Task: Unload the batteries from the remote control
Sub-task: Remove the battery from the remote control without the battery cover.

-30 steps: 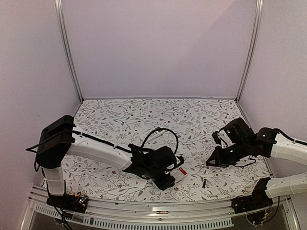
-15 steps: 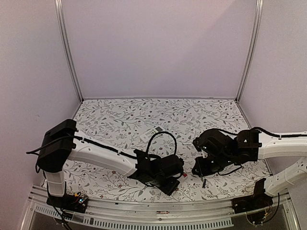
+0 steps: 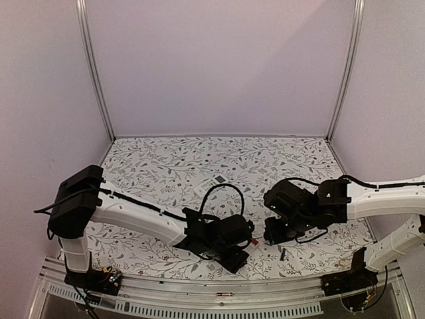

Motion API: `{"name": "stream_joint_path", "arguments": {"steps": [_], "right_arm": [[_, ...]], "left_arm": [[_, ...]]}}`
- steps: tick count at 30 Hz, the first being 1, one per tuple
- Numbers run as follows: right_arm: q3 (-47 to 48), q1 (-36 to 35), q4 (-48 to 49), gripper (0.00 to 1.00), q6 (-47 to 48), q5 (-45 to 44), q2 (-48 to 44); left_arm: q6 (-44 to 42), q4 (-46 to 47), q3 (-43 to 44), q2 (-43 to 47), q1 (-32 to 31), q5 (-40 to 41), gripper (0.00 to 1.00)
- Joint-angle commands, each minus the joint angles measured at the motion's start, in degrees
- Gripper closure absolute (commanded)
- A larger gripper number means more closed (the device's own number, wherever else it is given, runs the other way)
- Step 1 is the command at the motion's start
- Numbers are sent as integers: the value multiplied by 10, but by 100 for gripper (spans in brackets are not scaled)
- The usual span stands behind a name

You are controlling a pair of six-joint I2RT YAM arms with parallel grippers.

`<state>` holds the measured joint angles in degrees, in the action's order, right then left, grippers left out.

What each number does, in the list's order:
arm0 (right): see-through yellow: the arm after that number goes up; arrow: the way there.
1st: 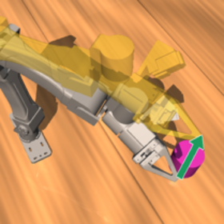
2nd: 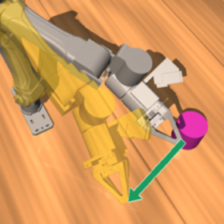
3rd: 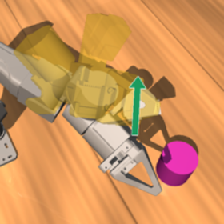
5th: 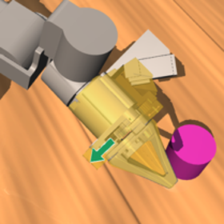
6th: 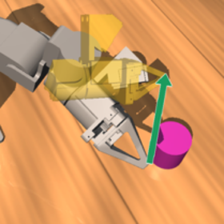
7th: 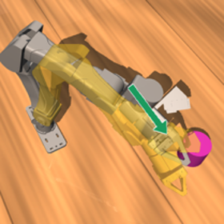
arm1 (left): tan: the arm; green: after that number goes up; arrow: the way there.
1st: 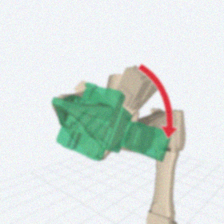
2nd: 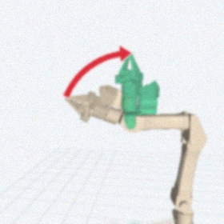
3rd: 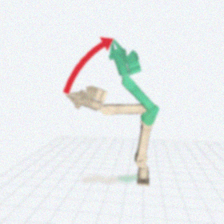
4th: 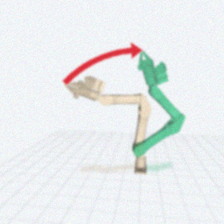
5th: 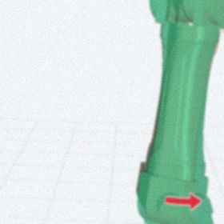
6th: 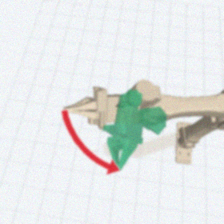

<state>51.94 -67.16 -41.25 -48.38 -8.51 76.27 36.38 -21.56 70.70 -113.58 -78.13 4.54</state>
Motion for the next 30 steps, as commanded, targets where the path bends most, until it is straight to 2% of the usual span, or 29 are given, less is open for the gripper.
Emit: {"name": "stream_joint_path", "arguments": {"steps": [1, 5, 8, 20, 30], "right_arm": [[21, -4, -14, 100, 28, -16, 19], [28, -4, -15, 100, 44, -16, 39], [29, -4, -17, 100, 49, -19, 42], [34, -3, -23, 100, 63, -21, 55], [26, 18, -16, 100, 97, 39, 78]], "left_arm": [[-9, -94, -43, -72, -13, -47, 33], [-22, -103, -46, -77, -12, -22, 45], [-31, -109, -48, -81, -14, -12, 50], [-59, -113, -52, -84, -14, 3, 54], [-87, -112, -63, -76, -14, 8, 57]]}}
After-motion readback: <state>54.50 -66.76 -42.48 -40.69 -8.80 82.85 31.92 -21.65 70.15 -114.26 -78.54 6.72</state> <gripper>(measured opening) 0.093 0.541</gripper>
